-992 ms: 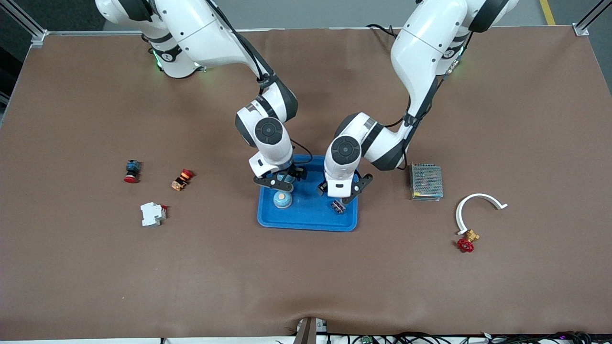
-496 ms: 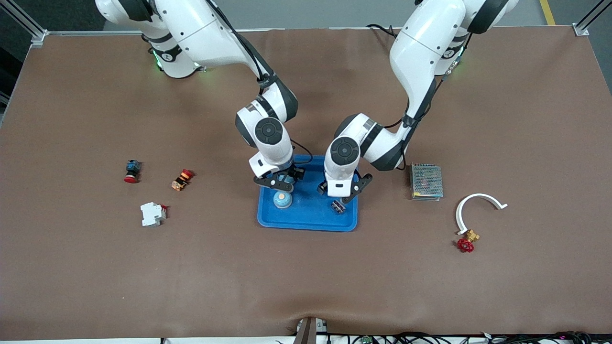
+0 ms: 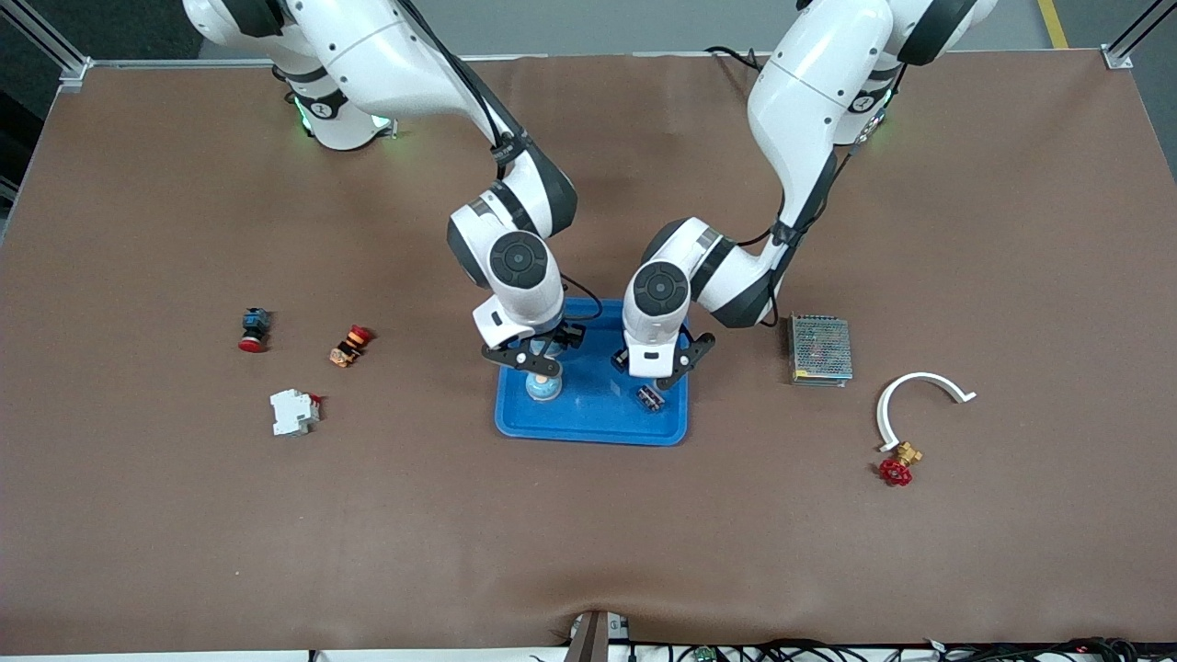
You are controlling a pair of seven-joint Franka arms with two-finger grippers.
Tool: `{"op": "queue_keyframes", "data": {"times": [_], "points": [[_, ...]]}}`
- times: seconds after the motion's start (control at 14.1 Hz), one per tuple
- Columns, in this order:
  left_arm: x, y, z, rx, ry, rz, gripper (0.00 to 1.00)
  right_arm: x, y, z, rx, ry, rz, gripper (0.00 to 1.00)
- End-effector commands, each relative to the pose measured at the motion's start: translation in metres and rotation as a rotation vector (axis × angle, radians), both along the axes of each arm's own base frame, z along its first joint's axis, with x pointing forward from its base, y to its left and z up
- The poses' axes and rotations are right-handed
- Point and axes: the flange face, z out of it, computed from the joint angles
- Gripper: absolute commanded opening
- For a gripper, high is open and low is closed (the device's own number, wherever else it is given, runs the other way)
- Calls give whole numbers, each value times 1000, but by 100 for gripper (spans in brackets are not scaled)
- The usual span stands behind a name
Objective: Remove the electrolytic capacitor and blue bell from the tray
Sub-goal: 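Carry the bell with the right gripper while the left gripper carries the capacitor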
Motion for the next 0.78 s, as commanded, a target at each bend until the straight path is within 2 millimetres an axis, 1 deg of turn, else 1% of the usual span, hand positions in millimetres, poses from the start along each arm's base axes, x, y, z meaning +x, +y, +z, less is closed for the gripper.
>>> {"op": "queue_keyframes", "data": {"times": [0.0,0.07,0.14,0.21,0.28,0.43,0.57,0.64,0.71], "points": [[1,-3,6,9,-26,14,34,21,-26,35,16,9,71,0],[1,-3,6,9,-26,12,27,28,-41,44,18,18,108,0],[1,-3,6,9,-26,12,24,34,-56,50,14,37,144,0],[1,-2,6,9,-26,15,15,39,-67,57,19,40,179,0],[2,-2,7,8,-27,15,9,46,-83,63,24,35,206,0],[2,-2,7,9,-27,16,2,57,-111,73,37,26,276,0],[6,1,12,4,-34,16,2,69,-145,71,42,27,336,0],[9,2,16,1,-39,18,3,74,-163,66,34,31,364,0],[9,0,22,7,-48,3,3,79,-175,64,32,28,379,0]]}}
